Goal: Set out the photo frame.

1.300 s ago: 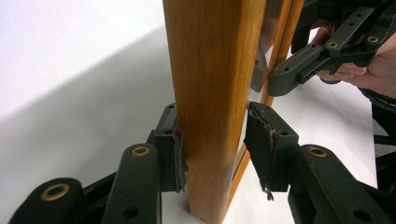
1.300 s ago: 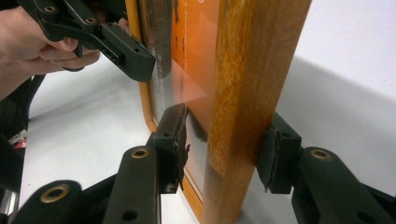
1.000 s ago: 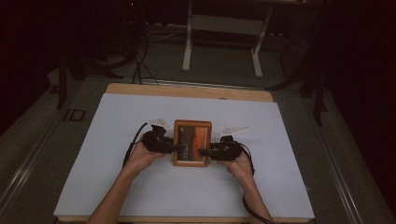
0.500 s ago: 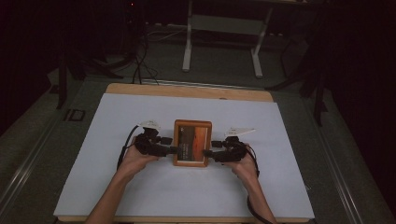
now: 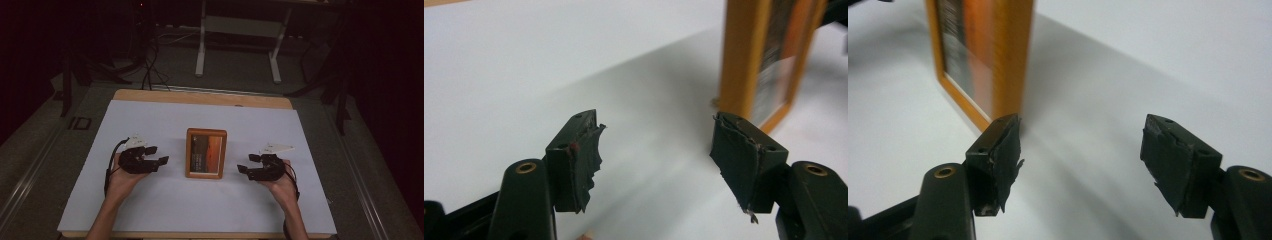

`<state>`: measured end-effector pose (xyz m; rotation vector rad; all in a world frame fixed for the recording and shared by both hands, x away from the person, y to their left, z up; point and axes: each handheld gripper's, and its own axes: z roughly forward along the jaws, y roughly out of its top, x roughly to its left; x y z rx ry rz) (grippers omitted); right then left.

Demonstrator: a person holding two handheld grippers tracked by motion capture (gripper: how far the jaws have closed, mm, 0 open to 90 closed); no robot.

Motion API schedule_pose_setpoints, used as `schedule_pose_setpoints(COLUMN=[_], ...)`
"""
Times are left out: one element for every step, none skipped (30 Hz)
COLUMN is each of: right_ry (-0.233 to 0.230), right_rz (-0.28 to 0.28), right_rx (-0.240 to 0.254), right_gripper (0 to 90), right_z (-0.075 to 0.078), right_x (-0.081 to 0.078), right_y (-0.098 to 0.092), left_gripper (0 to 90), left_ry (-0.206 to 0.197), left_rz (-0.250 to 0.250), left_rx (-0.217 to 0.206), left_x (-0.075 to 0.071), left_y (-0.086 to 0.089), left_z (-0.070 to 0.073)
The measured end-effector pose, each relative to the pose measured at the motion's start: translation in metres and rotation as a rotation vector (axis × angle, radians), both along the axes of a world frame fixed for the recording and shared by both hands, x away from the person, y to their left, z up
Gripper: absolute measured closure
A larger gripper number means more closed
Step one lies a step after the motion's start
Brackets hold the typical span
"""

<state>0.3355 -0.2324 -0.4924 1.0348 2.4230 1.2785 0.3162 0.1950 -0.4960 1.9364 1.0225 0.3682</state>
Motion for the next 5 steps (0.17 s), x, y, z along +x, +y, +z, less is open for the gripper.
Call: schedule_pose_setpoints(right_ry=[-0.001,-0.005,-0.013,-0.018,-0.026], right_rz=[-0.007,-0.016,-0.026,-0.037,-0.048], right_rx=[-0.008,-0.017,-0.028,-0.039,-0.048], right_gripper=[31.2,30.9,30.6,29.2,27.9], right_z=[-0.001,-0.002,-0.003,-0.004,-0.005], right_x=[-0.001,-0.002,-0.003,-0.003,-0.004], right_y=[-0.002,-0.005,-0.008,-0.010,-0.013], left_gripper=[35.7,35.5,35.5,35.5,35.4], left_ry=[-0.002,-0.004,-0.004,0.001,0.007], left_rz=[0.012,0.024,0.041,0.059,0.088], left_rx=[-0.001,0.003,0.013,0.026,0.042], left_x=[-0.003,-0.005,-0.008,-0.009,-0.010], left_y=[0.001,0.002,0.004,0.006,0.008], left_z=[-0.003,-0.007,-0.010,-0.013,-0.015])
